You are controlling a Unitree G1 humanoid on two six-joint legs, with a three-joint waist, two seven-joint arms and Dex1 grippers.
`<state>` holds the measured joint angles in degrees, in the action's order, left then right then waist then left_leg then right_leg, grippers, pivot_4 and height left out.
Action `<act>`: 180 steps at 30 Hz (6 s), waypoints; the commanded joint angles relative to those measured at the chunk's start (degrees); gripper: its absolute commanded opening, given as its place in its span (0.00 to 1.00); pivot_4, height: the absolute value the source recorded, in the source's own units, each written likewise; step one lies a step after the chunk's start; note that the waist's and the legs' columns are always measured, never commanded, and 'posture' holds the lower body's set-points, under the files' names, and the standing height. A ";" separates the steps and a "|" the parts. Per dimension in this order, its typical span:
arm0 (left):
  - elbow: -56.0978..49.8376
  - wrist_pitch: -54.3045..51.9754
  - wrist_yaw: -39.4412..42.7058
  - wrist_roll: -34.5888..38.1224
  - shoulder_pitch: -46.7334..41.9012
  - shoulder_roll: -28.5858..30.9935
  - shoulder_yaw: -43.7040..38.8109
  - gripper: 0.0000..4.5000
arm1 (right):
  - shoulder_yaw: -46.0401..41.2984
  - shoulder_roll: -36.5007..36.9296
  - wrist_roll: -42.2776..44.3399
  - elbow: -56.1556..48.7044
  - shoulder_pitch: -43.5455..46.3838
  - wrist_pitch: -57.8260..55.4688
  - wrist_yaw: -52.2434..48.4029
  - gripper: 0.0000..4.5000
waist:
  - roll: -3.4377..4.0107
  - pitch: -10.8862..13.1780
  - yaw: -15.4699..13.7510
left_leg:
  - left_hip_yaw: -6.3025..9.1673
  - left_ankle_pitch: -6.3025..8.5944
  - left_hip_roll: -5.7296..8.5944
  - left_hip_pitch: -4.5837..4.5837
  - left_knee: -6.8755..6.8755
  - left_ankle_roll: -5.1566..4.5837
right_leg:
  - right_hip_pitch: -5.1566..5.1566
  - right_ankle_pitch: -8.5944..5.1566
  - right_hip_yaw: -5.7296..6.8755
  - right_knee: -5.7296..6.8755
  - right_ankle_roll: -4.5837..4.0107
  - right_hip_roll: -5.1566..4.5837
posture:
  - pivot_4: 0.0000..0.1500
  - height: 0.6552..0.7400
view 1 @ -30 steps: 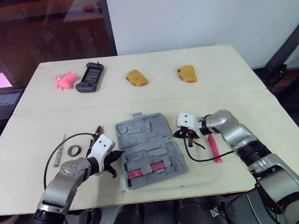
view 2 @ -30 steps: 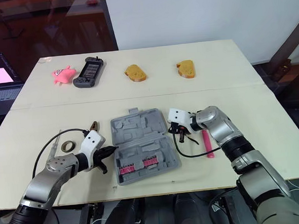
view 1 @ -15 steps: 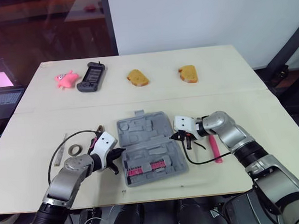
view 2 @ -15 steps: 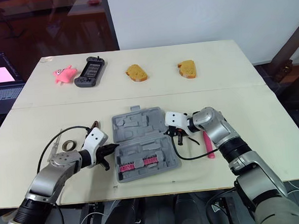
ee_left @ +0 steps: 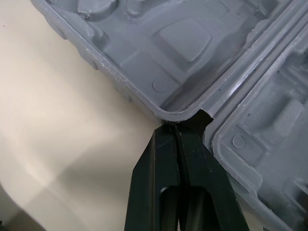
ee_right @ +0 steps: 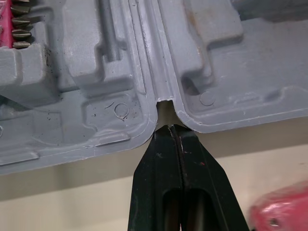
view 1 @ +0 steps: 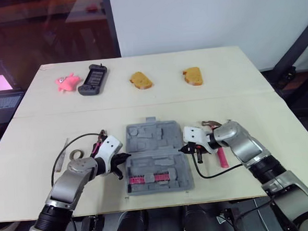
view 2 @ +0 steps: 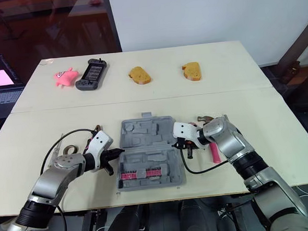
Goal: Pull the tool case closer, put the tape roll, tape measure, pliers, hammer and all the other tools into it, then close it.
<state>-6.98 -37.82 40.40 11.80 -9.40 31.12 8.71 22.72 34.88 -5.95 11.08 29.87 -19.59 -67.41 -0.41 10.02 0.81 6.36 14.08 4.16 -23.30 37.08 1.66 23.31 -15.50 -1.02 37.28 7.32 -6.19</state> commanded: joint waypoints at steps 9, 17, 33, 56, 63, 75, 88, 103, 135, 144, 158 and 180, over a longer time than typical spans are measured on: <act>-8.18 -3.99 1.07 1.99 4.49 0.21 0.24 0.01 | 0.06 0.58 1.64 -8.37 -4.47 -3.64 -1.04 0.00 | 0.00 0.00 -0.11 | 0.00 0.00 0.00 0.01 0.01 0.00 | -0.03 0.00 -0.01 -0.02 0.00 -0.01 | 1.00 1.00; -9.75 -5.76 1.44 3.22 6.03 0.10 0.08 0.01 | 0.29 1.74 2.47 -12.15 -6.77 -6.17 -2.09 0.00 | 0.00 -0.01 -0.17 | 0.01 0.00 0.00 0.02 0.01 0.00 | -0.07 0.00 0.01 -0.03 0.00 -0.01 | 1.00 1.00; -14.61 -7.67 2.39 5.40 11.55 3.48 -0.01 0.01 | 1.67 2.41 3.46 -17.03 -10.01 -9.79 -2.12 0.00 | 0.01 -0.02 -0.12 | 0.02 0.01 -0.02 0.05 -0.02 0.00 | -0.09 -0.01 0.01 -0.06 -0.01 -0.02 | 1.00 1.00; -16.71 -7.36 2.07 6.21 15.32 4.23 0.59 0.01 | 1.74 3.66 4.81 -21.58 -13.47 -13.86 -0.70 0.00 | 0.00 -0.04 -0.21 | 0.02 0.02 -0.01 0.05 -0.03 0.00 | -0.12 -0.02 0.04 -0.11 -0.02 -0.08 | 1.00 1.00; -16.16 -6.98 1.15 5.28 15.41 5.00 -0.29 0.01 | 1.09 4.44 4.57 -19.38 -12.52 -12.79 -0.33 0.00 | 0.00 -0.04 -0.22 | 0.02 0.02 0.00 0.05 -0.03 0.00 | -0.13 -0.02 0.07 -0.14 -0.02 -0.11 | 1.00 1.00; -12.87 -4.31 3.11 6.53 14.76 9.61 -6.90 0.01 | -8.30 11.60 9.76 -18.17 -15.88 -10.92 0.00 0.00 | 0.00 -0.03 -0.35 | 0.02 0.01 0.00 0.02 -0.01 0.00 | -0.12 -0.03 0.10 -0.16 -0.04 -0.14 | 1.00 1.00; -4.72 12.75 21.13 15.63 30.31 18.14 -38.38 0.75 | -42.15 24.63 26.38 -17.23 -34.54 -4.73 -9.44 0.51 | 0.00 0.01 -0.87 | -0.06 0.05 -0.04 -0.04 -0.02 -0.05 | -0.14 -0.17 0.12 -0.35 -0.28 -0.35 | 1.00 1.00; 26.90 30.25 27.78 13.94 28.47 25.44 -52.29 1.00 | -48.54 28.01 31.53 -5.77 -30.32 -5.39 -9.89 0.98 | 0.13 0.05 -1.02 | -0.15 0.14 -0.06 -0.12 -0.19 -0.17 | -0.10 -0.18 0.03 -0.76 -0.29 -0.51 | 1.00 1.00; -2.83 3.43 16.83 14.76 23.65 31.38 -35.47 1.00 | -18.57 16.29 47.25 -30.02 16.98 -35.42 -4.73 0.98 | 0.10 0.16 -1.06 | -0.15 0.23 -0.03 -0.17 -0.27 -0.28 | 0.11 -0.09 0.23 -1.06 -0.27 -0.51 | 1.00 1.00; 21.13 26.59 32.83 -0.41 0.19 35.95 -11.82 0.48 | -20.39 14.86 48.91 -35.53 13.26 -37.07 2.07 1.00 | 0.10 0.16 -0.52 | -0.28 0.13 -0.01 -0.19 -0.89 -0.17 | 0.27 0.04 0.14 -1.04 -0.04 -0.51 | 1.00 1.00; 46.69 47.01 40.13 -11.61 -18.29 28.01 -0.21 0.48 | -22.10 15.81 50.64 -39.43 9.94 -37.81 8.19 1.00 | 0.06 0.18 0.14 | -0.37 0.10 -0.02 -0.22 -0.53 -0.19 | 0.44 0.06 0.23 -0.29 0.05 -0.32 | 1.00 1.00; 66.80 55.79 33.57 -20.50 -26.77 19.53 2.51 0.08 | -22.97 17.74 53.25 -41.44 10.32 -40.04 10.46 1.00 | 0.05 0.17 -0.02 | -0.28 0.09 -0.02 -0.08 0.09 -0.20 | 0.19 0.10 0.27 0.15 0.13 -0.28 | 1.00 1.00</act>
<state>58.99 18.02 73.63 -8.25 -35.99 50.54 11.27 1.91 51.80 46.15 -28.36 39.47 -59.60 -57.14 -0.36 10.19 0.79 6.08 14.17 4.14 -23.39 37.17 1.45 23.50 -15.41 -0.76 37.43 7.44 -6.47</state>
